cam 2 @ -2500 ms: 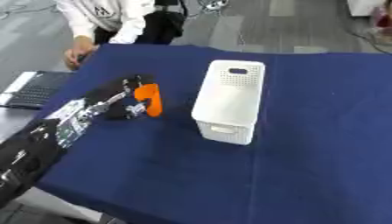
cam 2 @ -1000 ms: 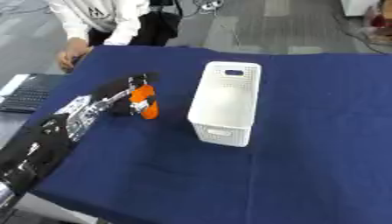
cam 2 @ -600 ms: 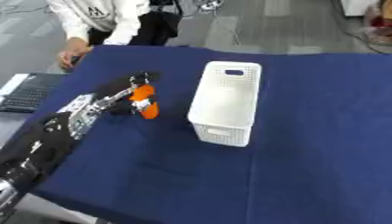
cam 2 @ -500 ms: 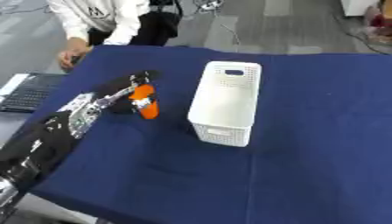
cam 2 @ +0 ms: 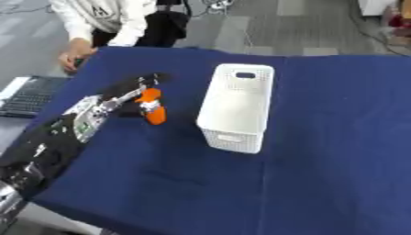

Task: Pick up objects on the table and place them in the box.

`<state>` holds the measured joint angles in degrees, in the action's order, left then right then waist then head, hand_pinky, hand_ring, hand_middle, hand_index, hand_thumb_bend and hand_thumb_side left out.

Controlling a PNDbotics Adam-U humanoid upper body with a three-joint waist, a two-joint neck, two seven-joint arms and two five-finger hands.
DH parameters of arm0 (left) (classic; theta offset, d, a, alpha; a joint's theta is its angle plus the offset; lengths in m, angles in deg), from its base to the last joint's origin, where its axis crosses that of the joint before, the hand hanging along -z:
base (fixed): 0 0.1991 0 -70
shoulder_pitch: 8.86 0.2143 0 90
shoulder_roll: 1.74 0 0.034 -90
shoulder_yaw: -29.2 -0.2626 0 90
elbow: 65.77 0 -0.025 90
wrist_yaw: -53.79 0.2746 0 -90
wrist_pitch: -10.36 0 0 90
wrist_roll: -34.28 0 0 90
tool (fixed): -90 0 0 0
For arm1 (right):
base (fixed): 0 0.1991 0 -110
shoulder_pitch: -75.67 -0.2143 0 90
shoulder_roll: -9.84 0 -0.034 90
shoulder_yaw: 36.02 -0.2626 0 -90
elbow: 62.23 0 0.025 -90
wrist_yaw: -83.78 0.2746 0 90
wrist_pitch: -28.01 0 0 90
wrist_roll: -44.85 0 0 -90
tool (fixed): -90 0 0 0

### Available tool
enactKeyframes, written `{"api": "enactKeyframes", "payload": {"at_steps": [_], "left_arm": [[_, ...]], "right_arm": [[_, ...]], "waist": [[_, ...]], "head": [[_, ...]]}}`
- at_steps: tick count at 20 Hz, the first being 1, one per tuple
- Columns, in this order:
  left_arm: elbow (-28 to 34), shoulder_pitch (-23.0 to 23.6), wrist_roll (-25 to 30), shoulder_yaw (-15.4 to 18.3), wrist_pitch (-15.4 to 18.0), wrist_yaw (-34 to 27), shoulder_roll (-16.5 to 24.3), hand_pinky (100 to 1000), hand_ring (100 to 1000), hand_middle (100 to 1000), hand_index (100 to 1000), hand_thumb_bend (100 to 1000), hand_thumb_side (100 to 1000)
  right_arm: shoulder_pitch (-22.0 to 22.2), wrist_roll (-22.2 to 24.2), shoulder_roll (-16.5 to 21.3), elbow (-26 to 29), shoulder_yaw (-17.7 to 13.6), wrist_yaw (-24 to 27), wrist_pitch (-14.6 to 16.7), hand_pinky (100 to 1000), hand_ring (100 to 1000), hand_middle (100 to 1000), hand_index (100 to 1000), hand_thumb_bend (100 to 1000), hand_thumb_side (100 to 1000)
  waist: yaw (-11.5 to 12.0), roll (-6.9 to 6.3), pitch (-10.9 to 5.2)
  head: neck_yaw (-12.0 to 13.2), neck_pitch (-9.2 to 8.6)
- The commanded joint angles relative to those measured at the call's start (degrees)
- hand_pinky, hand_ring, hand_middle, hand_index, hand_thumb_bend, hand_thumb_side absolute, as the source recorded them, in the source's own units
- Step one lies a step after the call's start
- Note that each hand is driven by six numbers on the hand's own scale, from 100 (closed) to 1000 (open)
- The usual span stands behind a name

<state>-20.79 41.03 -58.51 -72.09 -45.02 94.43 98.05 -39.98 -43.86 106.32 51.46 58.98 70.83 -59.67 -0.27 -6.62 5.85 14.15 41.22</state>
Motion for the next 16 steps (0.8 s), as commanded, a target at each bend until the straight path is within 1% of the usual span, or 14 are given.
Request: {"api": "enactKeyframes", "payload": {"at_steps": [1, 16], "left_arm": [[0.0, -1.3, 0.2, 1.0, 0.1, 0.4, 0.8, 1000, 1000, 1000, 1000, 247, 1000], [-3.1, -1.7, 0.2, 2.1, 0.7, 1.9, -0.2, 1000, 1000, 1000, 1000, 243, 1000]], "right_arm": [[-1.0, 0.0, 0.1, 0.9, -0.1, 0.2, 0.3, 449, 638, 658, 701, 100, 939], [-1.9, 0.0, -0.6, 0.9, 0.0, 0.5, 0.5, 449, 638, 658, 701, 100, 939]], "waist": [[-0.1, 0.33, -0.61], [-1.1, 0.69, -0.02]], "head": [[0.1, -0.72], [0.4, -0.96]]}}
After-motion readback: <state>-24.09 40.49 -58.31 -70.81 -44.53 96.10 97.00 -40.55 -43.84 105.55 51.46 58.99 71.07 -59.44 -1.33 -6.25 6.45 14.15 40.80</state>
